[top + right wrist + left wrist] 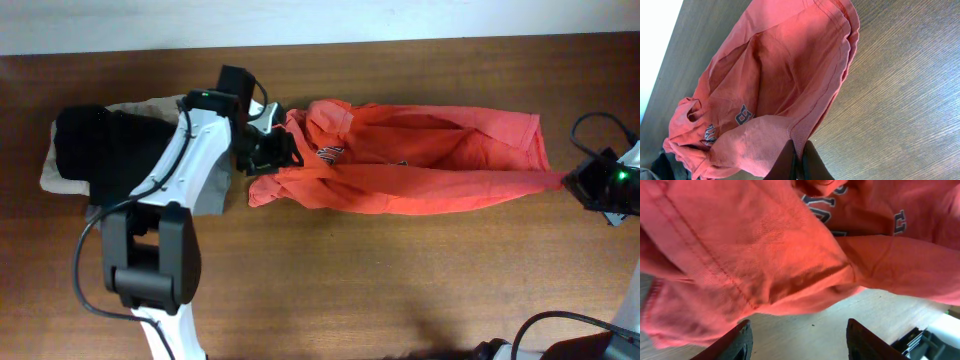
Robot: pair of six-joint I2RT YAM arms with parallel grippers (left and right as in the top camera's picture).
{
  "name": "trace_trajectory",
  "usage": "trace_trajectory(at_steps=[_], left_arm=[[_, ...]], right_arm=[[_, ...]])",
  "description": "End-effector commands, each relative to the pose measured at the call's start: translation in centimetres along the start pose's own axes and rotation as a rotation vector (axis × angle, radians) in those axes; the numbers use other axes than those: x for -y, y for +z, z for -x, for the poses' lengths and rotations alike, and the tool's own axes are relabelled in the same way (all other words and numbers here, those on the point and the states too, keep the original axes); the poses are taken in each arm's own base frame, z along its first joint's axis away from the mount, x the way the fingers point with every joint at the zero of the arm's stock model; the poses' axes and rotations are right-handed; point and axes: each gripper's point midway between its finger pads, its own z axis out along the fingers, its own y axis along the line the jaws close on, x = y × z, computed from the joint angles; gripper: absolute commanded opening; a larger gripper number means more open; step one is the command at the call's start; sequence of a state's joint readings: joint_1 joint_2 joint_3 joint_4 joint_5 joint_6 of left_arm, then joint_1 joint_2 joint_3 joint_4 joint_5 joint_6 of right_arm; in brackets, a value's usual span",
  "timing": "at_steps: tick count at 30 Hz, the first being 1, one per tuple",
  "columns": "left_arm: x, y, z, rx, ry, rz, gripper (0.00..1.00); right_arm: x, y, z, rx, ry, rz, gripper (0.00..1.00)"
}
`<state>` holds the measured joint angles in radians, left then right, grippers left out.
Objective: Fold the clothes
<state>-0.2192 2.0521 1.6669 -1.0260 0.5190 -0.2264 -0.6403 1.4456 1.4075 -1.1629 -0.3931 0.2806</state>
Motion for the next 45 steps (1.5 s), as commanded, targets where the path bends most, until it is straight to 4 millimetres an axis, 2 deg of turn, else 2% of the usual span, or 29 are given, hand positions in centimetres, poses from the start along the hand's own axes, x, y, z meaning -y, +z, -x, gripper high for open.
trace_trajectory(at_steps=[1, 6, 11, 14, 18, 23, 27, 31, 35, 38, 44, 45], left_arm=[[-1.3, 1.6, -0.4, -0.040, -0.118, 0.013, 0.59], [-2.3, 1.9, -0.7, -0.043, -0.262, 0.064, 0.61], [-3.3, 2.7, -0.9, -0.038, -0.363, 0.094, 0.73], [-3.8, 3.5, -1.7, -0.068, -0.413, 0.104, 0.75], [-4.4, 4.3, -1.4, -0.054, -0.417, 0.106, 0.74], [-4.2, 4.5, 0.0, -0.003, -0.387, 0.083, 0.53], [-4.1, 4.5, 0.1, 0.002, -0.376, 0.077, 0.30], [-3.7, 3.9, 0.3, 0.018, -0.339, 0.071, 0.21], [-2.9, 2.3, 0.9, 0.058, -0.307, 0.068, 0.18], [-2.2, 0.5, 1.2, 0.108, -0.259, 0.076, 0.18], [0.1, -6.0, 1.9, 0.265, -0.162, 0.085, 0.17], [0.9, -8.3, 2.0, 0.327, -0.140, 0.089, 0.18]], right_arm=[[-0.1, -0.1, 0.3, 0.011, -0.012, -0.008, 0.04], [-0.1, -0.1, 0.3, 0.009, -0.011, -0.009, 0.04], [-0.1, -0.1, 0.3, 0.010, -0.011, -0.009, 0.04], [-0.1, -0.1, 0.3, 0.009, -0.011, -0.009, 0.04], [-0.1, -0.1, 0.3, 0.010, -0.011, -0.009, 0.04], [0.0, -0.1, 0.3, 0.011, -0.011, -0.013, 0.04], [0.3, -0.1, 0.4, 0.016, -0.011, -0.034, 0.04], [0.3, -0.1, 0.4, 0.016, -0.011, -0.034, 0.04], [0.3, -0.1, 0.4, 0.016, -0.011, -0.034, 0.04], [0.3, -0.1, 0.4, 0.016, -0.011, -0.034, 0.04], [0.3, -0.1, 0.4, 0.016, -0.010, -0.034, 0.04], [0.3, -0.1, 0.4, 0.016, -0.010, -0.034, 0.04]])
